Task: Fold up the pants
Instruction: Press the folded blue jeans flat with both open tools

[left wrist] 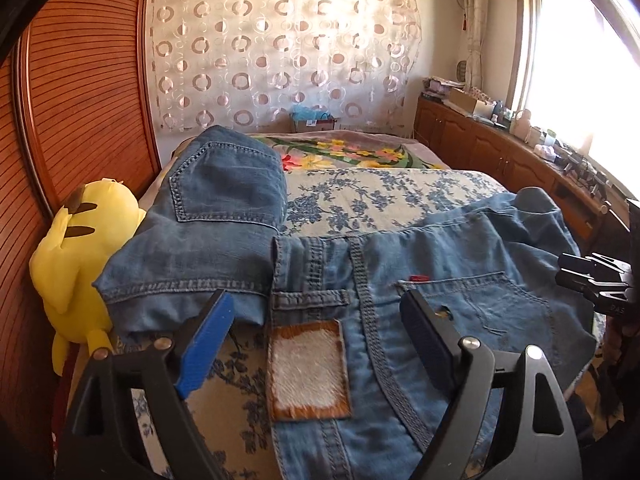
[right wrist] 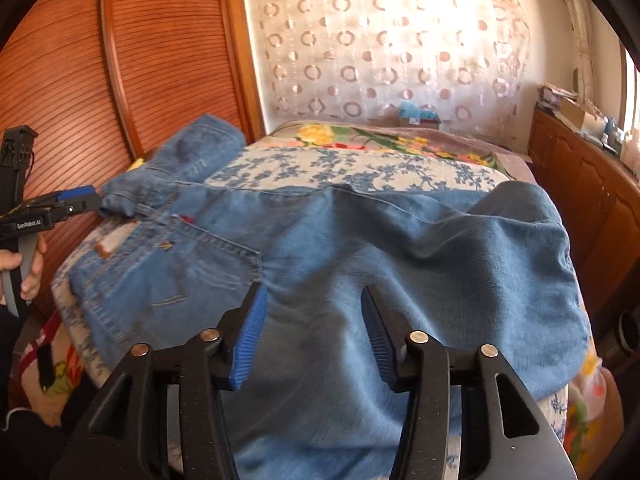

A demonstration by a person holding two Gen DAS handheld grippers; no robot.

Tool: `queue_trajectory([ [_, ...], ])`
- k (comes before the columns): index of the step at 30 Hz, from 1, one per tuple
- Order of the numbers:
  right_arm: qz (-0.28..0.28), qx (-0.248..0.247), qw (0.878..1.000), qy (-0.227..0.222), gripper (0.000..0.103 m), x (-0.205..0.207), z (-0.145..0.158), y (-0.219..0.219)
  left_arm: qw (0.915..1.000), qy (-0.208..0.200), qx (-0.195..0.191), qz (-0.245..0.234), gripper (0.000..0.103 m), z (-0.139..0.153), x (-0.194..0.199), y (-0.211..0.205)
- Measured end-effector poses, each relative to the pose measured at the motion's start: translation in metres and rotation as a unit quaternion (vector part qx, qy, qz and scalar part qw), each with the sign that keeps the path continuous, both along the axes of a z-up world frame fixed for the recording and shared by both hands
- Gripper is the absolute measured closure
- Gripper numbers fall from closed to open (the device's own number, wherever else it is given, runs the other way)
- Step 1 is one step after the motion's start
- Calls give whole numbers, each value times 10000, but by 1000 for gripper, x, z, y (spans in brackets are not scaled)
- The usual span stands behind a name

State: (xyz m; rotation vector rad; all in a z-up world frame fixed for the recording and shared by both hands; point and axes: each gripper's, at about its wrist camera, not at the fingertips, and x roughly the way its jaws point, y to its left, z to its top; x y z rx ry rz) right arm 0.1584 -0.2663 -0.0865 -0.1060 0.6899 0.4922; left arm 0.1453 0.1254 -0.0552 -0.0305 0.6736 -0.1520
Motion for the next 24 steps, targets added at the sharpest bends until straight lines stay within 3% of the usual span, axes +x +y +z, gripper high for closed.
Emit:
queue_trajectory([
  [7,-3,-185,9998,-35,44,13,-16,11,9999,62,40,-152,18,-5,31,3],
  [9,-10,-243,9997,-40,43,14,-23,13,9995,180,37,-243,29,-7,43,2],
  [16,-10,-227,9997,-10,43,16,-26,13,9977,492,288,-373,41,-18,74,-9],
  [17,-10,-200,9998,-8,43,16,-26,12,9973,559,273,-385,48,-21,78,-9],
  [22,-22,-93,10000,3,43,15,-26,10,9966,705,347,-230,64,-32,83,-8],
  [24,-12,-81,10000,3,43,15,-26,10,9974,633,186,-295,79,-30,77,-6],
])
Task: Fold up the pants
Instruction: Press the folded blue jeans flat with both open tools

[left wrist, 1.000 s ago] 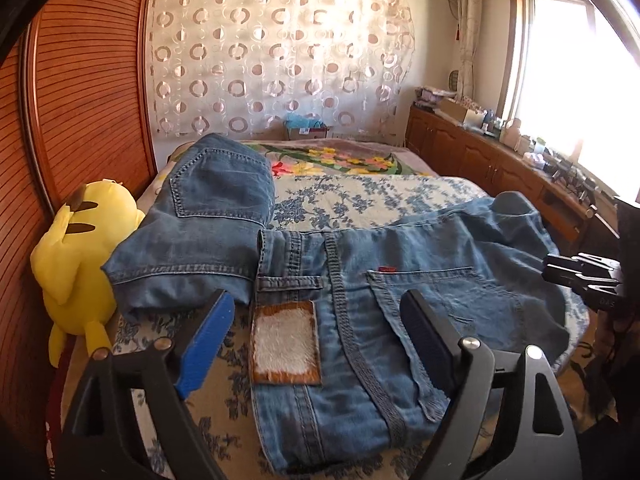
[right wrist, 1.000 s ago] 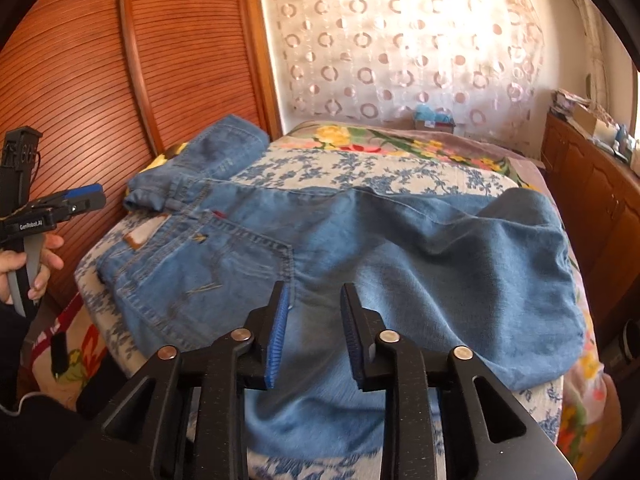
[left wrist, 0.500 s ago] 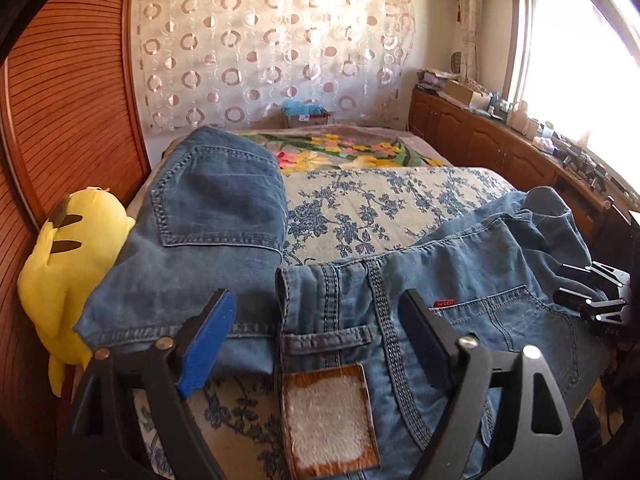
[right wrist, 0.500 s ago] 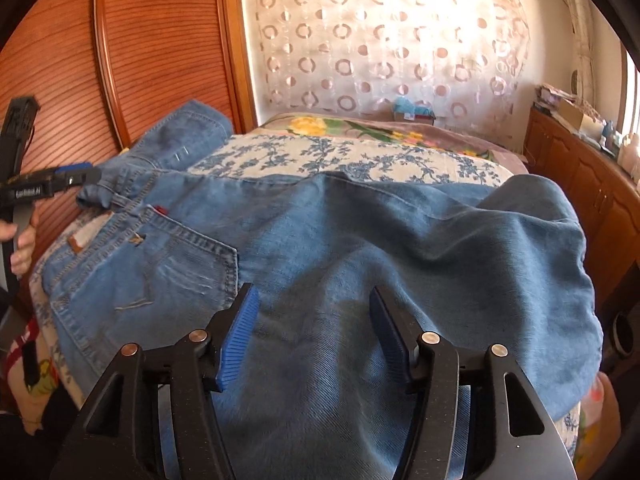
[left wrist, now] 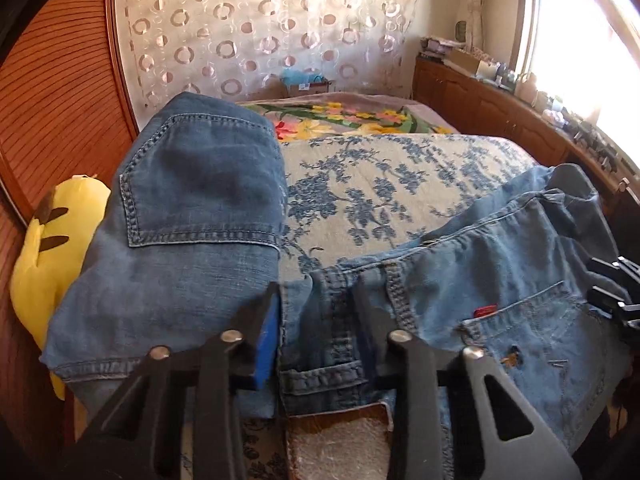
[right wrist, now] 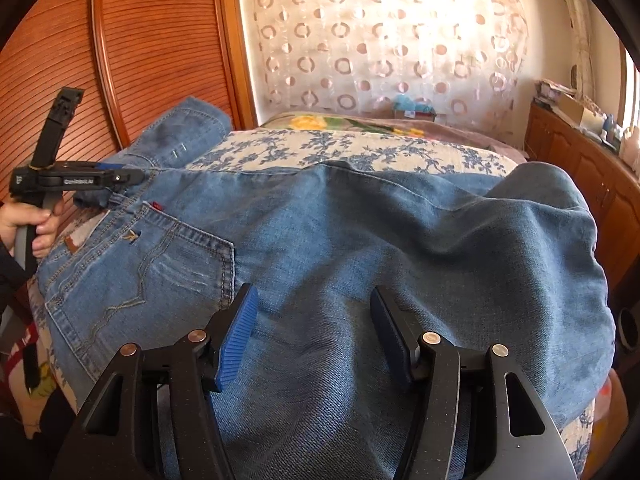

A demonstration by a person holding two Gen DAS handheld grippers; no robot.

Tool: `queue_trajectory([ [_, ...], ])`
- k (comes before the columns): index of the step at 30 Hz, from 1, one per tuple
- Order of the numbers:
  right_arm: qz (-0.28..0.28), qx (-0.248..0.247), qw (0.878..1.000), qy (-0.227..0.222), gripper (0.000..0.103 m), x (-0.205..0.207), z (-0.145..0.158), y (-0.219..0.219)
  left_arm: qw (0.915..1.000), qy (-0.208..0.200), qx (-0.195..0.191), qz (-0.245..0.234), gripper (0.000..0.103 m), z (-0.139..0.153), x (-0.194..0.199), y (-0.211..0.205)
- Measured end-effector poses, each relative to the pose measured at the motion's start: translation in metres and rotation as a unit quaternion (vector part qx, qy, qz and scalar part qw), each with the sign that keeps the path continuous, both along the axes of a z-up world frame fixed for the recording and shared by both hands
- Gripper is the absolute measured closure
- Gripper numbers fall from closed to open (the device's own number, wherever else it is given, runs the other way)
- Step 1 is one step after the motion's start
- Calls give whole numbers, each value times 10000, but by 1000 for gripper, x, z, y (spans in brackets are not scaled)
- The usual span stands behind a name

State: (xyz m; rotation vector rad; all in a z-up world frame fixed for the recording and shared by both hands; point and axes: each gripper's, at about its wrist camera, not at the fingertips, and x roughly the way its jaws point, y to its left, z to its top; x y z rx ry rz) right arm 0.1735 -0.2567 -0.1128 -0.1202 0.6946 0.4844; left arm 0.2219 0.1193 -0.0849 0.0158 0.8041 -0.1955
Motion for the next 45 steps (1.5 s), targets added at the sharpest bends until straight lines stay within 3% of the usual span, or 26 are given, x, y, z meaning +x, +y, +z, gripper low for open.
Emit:
queue_trajectory([
  [5,-15,84,10000,40,43,2,0,-2,9992,-366,156,74,85,17,-22,-3],
  [8,-62,111,9999,25,43,2,0,-6,9970,-660,146,375,85,36,-33,7],
  [14,-132,161,9998,31,43,3,1,-9,9972,-486,195,531,83,33,-27,16],
  [18,-122,154,9998,62,43,4,0,-10,9975,-444,138,526,76,30,-30,14],
  [23,-115,163,9998,93,43,4,0,-11,9968,-683,-195,357,72,44,-44,9],
  [28,-130,157,9997,103,43,5,0,-9,9947,-984,-285,-76,50,62,-57,-16],
  [29,-133,155,9997,106,43,5,0,-8,9943,-1012,-298,-130,40,63,-58,-21],
  [30,-132,154,9997,111,43,6,0,-8,9937,-1063,-315,-176,36,64,-59,-25],
  [35,-131,147,9998,105,43,6,0,-8,9925,-1130,-244,-399,29,59,-57,-54],
  [45,-142,153,9997,99,43,6,0,-7,9937,-927,-102,-615,29,38,-44,-96],
])
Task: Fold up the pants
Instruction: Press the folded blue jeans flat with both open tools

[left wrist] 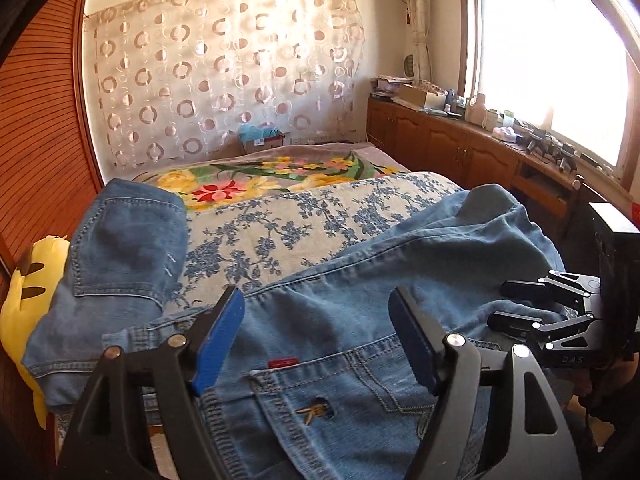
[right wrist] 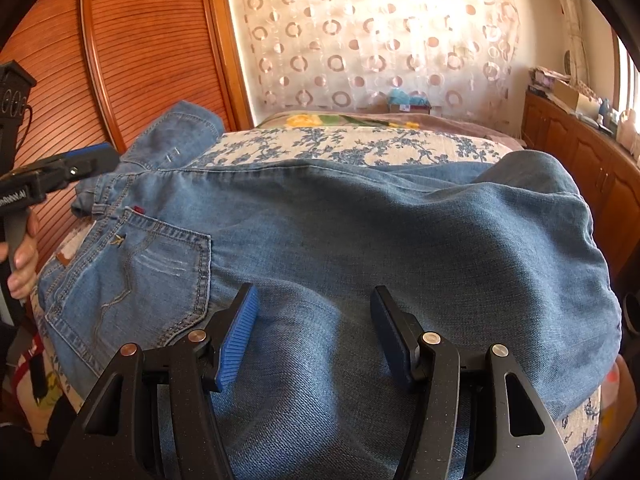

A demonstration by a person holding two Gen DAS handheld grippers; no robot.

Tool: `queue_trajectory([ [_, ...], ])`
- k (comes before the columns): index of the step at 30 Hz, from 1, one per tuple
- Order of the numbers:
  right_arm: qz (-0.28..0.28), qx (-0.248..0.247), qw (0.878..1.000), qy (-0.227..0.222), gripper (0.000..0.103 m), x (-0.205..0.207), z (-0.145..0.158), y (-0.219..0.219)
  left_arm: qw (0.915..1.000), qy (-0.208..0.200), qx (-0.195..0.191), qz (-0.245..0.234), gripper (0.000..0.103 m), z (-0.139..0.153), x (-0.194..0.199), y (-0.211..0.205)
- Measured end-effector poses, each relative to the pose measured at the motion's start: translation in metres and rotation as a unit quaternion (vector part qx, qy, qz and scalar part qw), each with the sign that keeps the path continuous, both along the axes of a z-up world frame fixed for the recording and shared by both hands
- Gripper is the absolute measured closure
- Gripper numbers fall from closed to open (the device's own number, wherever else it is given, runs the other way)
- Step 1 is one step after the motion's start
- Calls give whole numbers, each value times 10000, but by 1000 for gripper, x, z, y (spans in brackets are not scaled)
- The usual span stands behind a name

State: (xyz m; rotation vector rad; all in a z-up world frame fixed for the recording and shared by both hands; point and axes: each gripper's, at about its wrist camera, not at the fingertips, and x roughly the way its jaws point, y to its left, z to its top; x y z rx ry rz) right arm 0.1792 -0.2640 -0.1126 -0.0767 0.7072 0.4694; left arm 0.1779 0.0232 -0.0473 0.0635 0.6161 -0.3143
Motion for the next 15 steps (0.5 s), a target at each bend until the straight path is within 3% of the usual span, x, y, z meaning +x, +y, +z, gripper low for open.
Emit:
queue_trajectory([
  [10,-73,-69,9999,-51,43,-3,-3,1,9998,208,50,16,29,-21,8,-14],
  [15,-214,-126,9996,-155,43,-6,10,-15,9996,204,194,-48,28,-23,6,-21],
])
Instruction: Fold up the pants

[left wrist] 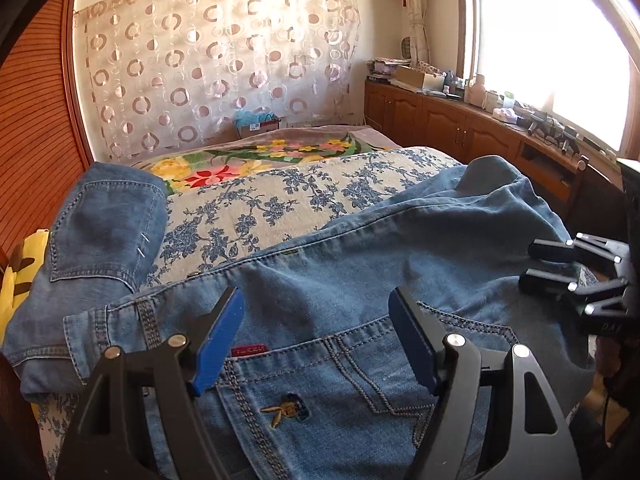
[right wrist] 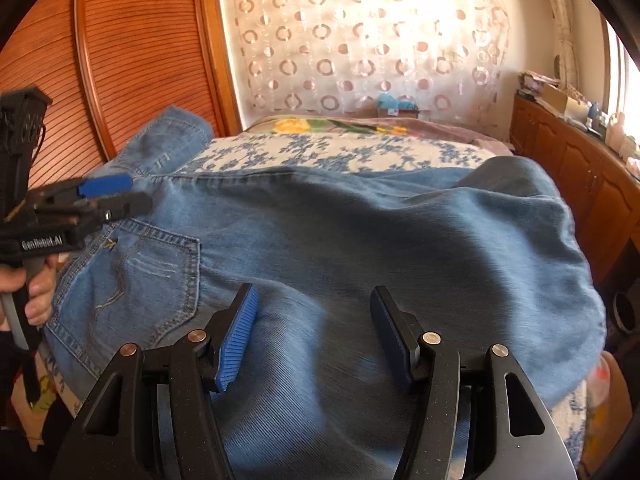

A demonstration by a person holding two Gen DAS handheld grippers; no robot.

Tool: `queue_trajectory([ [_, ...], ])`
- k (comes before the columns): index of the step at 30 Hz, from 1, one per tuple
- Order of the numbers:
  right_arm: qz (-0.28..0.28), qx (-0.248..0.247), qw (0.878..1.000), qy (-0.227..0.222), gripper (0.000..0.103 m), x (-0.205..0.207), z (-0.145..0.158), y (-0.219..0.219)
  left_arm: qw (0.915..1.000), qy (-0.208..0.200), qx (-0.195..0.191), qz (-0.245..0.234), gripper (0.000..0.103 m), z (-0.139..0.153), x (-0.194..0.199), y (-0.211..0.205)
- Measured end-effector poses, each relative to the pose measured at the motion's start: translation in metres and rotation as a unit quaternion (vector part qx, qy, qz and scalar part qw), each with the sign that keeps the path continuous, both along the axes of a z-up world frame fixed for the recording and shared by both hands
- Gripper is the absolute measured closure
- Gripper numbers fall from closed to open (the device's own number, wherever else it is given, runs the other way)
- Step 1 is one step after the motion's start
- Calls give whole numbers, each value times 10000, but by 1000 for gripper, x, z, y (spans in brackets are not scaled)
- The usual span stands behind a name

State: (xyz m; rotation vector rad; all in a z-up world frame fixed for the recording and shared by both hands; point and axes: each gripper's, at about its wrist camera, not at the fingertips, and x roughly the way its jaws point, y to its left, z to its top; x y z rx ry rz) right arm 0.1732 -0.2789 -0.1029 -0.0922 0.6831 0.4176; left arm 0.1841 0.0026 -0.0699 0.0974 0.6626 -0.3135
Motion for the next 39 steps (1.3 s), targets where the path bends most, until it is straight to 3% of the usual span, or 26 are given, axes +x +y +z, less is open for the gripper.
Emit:
queue_trajectory([
  [9,-370,-203,9989,-183,43,25,32,-62,9999,39,124,-17,28,11,10,-16],
  [18,-738,-271,9969,-68,43,89,48,-122,9996,83,128,-251,28,24,42,-40],
  [27,-748,-93,9962,433,43,142,34,-150,9980,247,286,-510,28,19,82,-66],
  [32,-704,85,9940,829,43,149,16,-158,9960,440,373,-687,28,6,95,-75],
  [39,-618,152,9930,998,59,137,15,-160,9940,753,413,-677,28,-17,101,-74],
])
